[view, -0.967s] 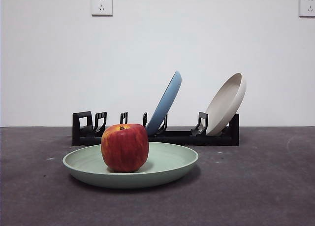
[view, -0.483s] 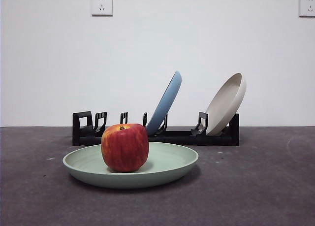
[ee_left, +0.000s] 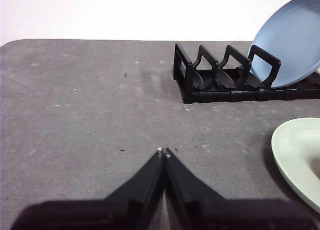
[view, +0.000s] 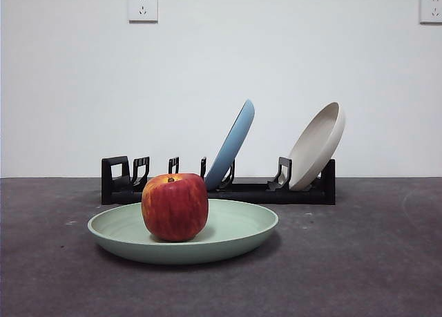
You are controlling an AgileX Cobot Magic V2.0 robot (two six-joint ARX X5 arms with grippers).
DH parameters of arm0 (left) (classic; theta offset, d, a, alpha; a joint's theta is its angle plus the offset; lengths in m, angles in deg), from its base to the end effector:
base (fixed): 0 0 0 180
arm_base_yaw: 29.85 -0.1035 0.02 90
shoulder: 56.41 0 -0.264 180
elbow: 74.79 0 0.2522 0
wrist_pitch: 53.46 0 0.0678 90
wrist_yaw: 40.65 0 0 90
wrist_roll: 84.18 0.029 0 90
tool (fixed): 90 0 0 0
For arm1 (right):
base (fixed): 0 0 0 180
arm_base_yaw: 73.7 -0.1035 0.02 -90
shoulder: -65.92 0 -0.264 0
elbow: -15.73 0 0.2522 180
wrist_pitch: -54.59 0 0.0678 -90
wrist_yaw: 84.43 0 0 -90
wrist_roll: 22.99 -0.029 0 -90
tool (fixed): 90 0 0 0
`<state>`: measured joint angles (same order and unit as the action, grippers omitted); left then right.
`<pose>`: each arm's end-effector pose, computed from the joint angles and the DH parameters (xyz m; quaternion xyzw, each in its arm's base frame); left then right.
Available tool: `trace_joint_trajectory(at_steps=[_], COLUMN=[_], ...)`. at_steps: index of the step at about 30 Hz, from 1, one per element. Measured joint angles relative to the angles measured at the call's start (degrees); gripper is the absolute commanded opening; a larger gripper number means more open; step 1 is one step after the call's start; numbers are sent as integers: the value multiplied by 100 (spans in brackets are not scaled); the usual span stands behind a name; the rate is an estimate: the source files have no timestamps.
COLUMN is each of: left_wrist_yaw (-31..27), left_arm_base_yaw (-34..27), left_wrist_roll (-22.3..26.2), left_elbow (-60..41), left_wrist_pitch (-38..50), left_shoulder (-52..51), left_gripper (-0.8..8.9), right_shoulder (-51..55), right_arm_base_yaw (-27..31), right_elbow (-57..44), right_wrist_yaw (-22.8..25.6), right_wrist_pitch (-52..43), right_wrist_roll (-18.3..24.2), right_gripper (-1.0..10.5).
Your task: Take the green plate from the plate rack,put the plate on the table,take the apple from the table,put the apple in the plate
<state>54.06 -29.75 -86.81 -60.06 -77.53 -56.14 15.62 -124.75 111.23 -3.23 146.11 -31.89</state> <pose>0.0956 -0.0025 0.1516 -0.0262 0.0846 -0.0399 0.9953 0.0567 0.0772 0.4158 -0.0795 0.4014 0.4288 0.8054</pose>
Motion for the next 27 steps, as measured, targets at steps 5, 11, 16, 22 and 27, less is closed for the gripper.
trace_joint_trajectory(at_steps=[5, 11, 16, 22, 27], left_wrist_yaw=[-2, 0, -2, -2, -2], left_arm_base_yaw=[0, 0, 0, 0, 0], left_wrist_roll=[-2, -2, -2, -2, -2], left_elbow=[0, 0, 0, 0, 0], left_wrist_pitch=[0, 0, 0, 0, 0], left_shoulder=[0, 0, 0, 0, 0], left_gripper=[-3, -3, -3, -3, -3], right_shoulder=[9, 11, 81, 763, 1821], right_arm_base_yaw=[0, 0, 407, 2142, 3720], right_elbow=[0, 0, 0, -286, -1427], right_wrist_yaw=[0, 0, 114, -13, -17], right_wrist_pitch=[0, 0, 2, -1117, -2695], right_wrist_roll=[0, 0, 299, 723, 874], right_gripper=[1, 1, 1, 1, 1])
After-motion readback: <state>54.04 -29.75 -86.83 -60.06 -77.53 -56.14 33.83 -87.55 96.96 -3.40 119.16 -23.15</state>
